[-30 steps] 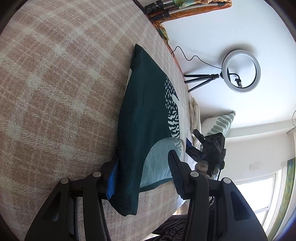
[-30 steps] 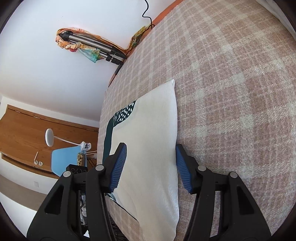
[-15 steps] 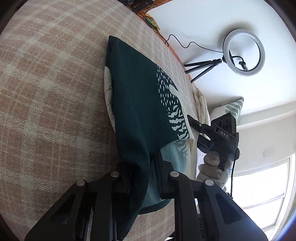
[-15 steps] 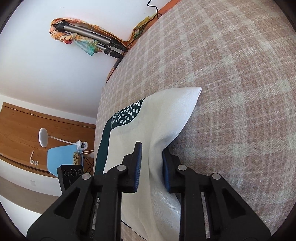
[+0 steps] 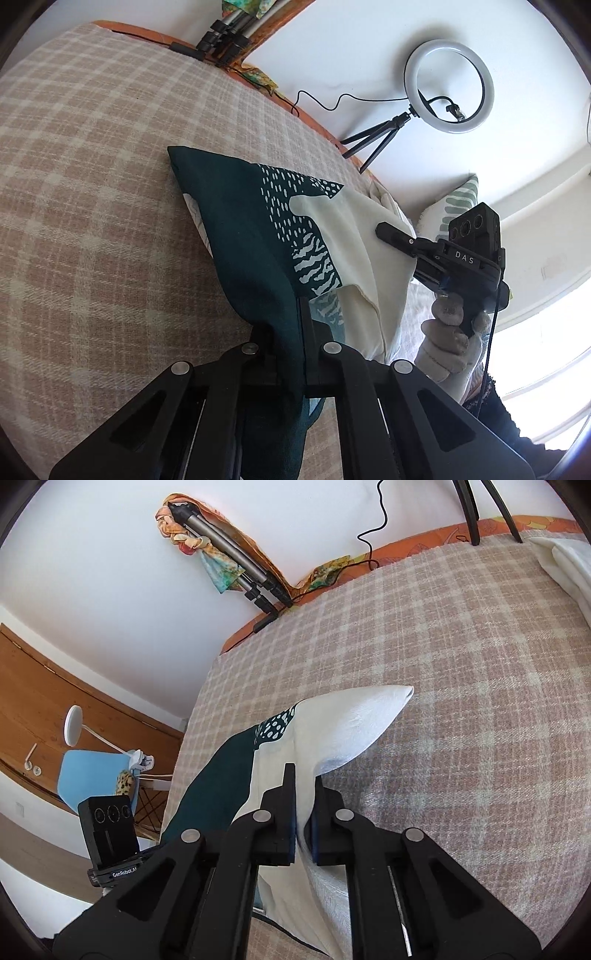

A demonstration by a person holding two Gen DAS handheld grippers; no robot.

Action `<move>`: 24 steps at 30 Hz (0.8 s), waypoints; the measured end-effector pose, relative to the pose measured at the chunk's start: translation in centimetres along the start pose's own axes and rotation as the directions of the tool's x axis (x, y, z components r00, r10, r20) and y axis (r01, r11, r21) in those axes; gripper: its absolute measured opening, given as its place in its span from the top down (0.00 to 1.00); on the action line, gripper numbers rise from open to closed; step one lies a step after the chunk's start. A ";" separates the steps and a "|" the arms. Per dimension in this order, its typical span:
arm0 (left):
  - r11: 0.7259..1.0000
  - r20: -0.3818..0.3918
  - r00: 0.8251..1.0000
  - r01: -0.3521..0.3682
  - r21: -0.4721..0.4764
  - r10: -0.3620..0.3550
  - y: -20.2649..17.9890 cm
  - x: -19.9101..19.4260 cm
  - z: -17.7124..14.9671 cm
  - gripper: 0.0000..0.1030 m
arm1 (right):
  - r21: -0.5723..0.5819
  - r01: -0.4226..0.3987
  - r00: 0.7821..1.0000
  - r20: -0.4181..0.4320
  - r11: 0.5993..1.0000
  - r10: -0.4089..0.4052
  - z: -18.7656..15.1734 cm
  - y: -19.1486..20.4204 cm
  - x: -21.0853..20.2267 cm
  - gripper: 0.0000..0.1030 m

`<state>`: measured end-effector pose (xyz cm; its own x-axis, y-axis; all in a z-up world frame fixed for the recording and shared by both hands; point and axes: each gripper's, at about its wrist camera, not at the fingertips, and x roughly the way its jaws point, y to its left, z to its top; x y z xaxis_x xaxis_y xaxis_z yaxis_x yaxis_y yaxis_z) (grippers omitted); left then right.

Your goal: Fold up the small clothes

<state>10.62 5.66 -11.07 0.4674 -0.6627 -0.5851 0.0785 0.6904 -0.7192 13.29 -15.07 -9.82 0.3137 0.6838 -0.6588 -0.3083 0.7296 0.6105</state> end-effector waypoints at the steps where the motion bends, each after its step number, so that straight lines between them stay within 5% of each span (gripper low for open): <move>1: 1.000 0.001 1.000 0.001 0.005 -0.001 -0.2 0.0 0.0 0.97 | -0.002 0.001 1.000 0.001 1.000 -0.001 0.0 0.1 -0.1 0.94; 14: 0.993 0.003 0.997 0.073 0.091 -0.074 -5.6 1.9 2.6 0.97 | -0.058 0.028 0.996 0.089 0.998 -0.023 1.6 0.9 -5.4 0.94; 24: 0.974 -0.024 0.992 0.129 0.186 -0.127 -11.5 6.9 5.4 0.97 | -0.044 0.109 0.979 0.179 0.993 -0.099 3.8 -2.7 -12.0 0.94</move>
<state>17.69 -5.31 -4.79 0.4327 -0.7515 -0.4980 0.3003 0.6410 -0.7063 13.79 -25.22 -1.89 0.4988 0.5990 -0.6265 -0.3117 0.7984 0.5152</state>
